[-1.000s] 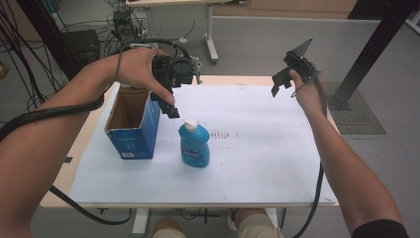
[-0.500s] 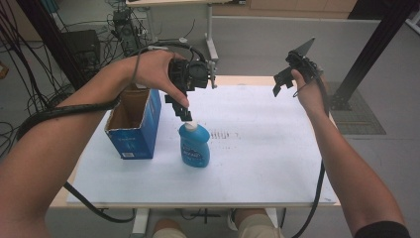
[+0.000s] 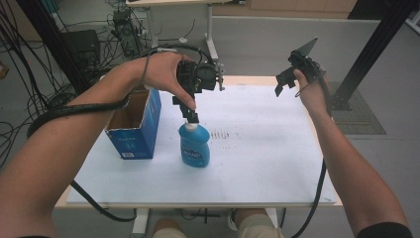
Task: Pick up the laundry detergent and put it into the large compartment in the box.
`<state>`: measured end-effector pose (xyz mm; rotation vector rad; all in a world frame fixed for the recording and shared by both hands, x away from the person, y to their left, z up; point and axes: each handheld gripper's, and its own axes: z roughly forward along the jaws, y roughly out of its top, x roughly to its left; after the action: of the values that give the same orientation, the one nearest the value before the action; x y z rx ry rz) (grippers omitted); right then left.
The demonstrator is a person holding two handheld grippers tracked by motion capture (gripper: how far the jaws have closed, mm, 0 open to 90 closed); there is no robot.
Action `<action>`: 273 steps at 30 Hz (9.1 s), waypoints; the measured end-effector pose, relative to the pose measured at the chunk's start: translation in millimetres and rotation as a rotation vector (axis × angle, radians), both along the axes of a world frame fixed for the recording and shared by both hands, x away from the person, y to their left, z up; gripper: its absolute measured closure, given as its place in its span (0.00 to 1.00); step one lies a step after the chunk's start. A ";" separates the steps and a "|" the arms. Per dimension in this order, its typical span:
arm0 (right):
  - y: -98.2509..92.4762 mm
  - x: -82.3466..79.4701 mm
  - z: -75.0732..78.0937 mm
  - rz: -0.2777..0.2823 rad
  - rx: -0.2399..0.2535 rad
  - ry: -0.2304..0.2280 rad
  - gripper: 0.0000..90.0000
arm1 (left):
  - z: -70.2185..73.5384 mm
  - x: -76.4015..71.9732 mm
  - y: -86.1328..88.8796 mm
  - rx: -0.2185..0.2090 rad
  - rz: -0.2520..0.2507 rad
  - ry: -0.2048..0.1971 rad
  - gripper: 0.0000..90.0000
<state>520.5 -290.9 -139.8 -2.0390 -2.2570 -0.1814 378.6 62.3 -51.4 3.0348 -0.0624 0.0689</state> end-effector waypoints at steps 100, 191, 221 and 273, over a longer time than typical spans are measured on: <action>5.1 2.5 -7.4 0.006 -0.015 0.011 0.05 | -109.9 1.1 -6.2 0.060 -0.039 0.051 0.06; 7.0 1.4 -5.4 0.006 -0.016 0.009 0.05 | -106.9 -4.9 -2.7 0.071 -0.034 0.017 0.07; 7.0 2.4 -5.6 0.006 -0.018 0.010 0.05 | -106.9 -5.6 -1.6 0.064 -0.033 0.007 0.08; 5.7 3.6 -6.1 0.003 -0.020 0.013 0.05 | -114.8 -6.4 -3.6 0.074 -0.050 -0.003 0.29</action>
<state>524.1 -285.2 -145.9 -2.0402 -2.2640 -0.1453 372.2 58.7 -166.1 3.1046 -0.1443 0.0690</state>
